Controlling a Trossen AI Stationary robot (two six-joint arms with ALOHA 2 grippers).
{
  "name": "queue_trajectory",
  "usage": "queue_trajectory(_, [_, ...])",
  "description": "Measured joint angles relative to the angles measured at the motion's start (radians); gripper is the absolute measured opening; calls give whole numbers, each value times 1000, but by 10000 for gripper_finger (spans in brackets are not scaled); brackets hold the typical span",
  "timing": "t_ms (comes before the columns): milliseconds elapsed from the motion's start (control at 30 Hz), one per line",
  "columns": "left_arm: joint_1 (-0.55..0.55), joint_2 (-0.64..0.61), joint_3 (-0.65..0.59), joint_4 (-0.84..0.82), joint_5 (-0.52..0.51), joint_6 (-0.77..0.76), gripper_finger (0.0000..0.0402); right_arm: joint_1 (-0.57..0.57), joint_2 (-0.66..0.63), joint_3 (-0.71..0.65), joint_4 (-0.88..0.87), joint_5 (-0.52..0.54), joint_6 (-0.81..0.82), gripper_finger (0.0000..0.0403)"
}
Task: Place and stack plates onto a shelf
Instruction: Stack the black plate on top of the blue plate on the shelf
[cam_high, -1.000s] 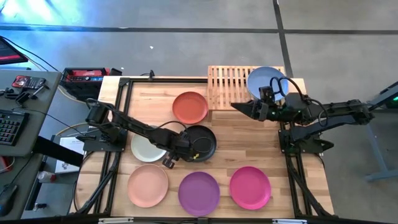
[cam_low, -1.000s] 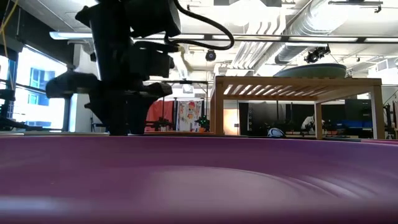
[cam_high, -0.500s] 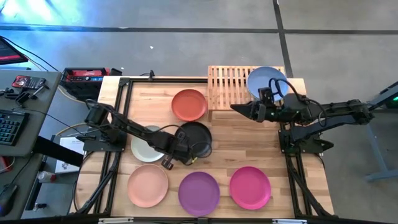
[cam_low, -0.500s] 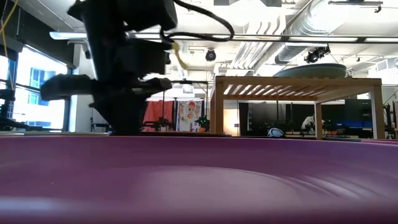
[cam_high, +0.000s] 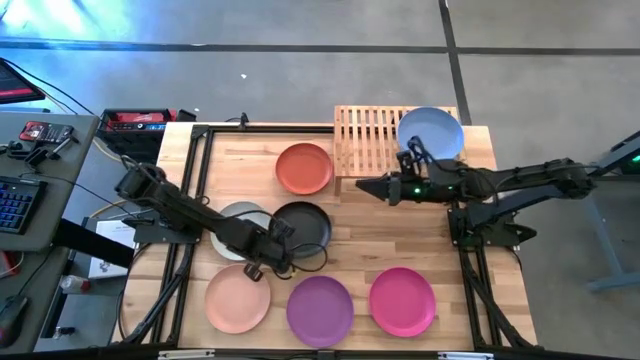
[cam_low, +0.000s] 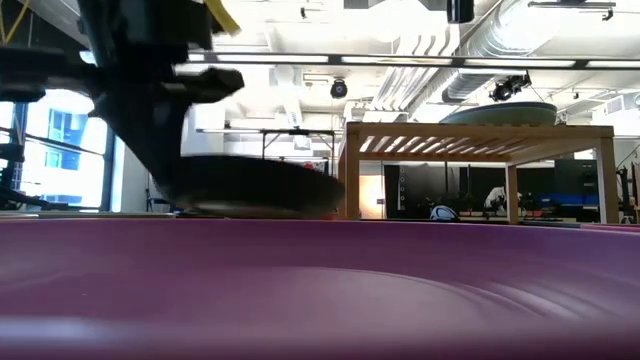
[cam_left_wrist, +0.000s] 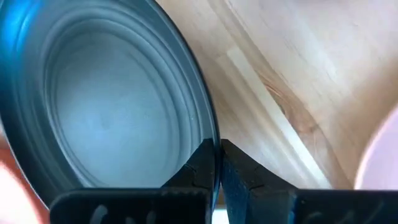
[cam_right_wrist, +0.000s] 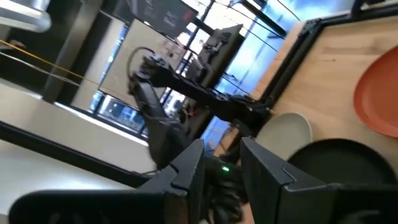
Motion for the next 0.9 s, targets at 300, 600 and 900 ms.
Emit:
queue_trajectory(300, [-41, -119, 46, -135, -57, 58, 1, 6, 105, 0, 18, -8, 72, 87])
queue_trajectory(600, [-62, -141, 129, -240, -132, 237, 1, 19, 213, 0, -44, -29, 258, 87])
queue_trajectory(900, [-63, -140, 138, -253, -186, 394, 1, 45, 288, 0, -88, -56, 365, 87])
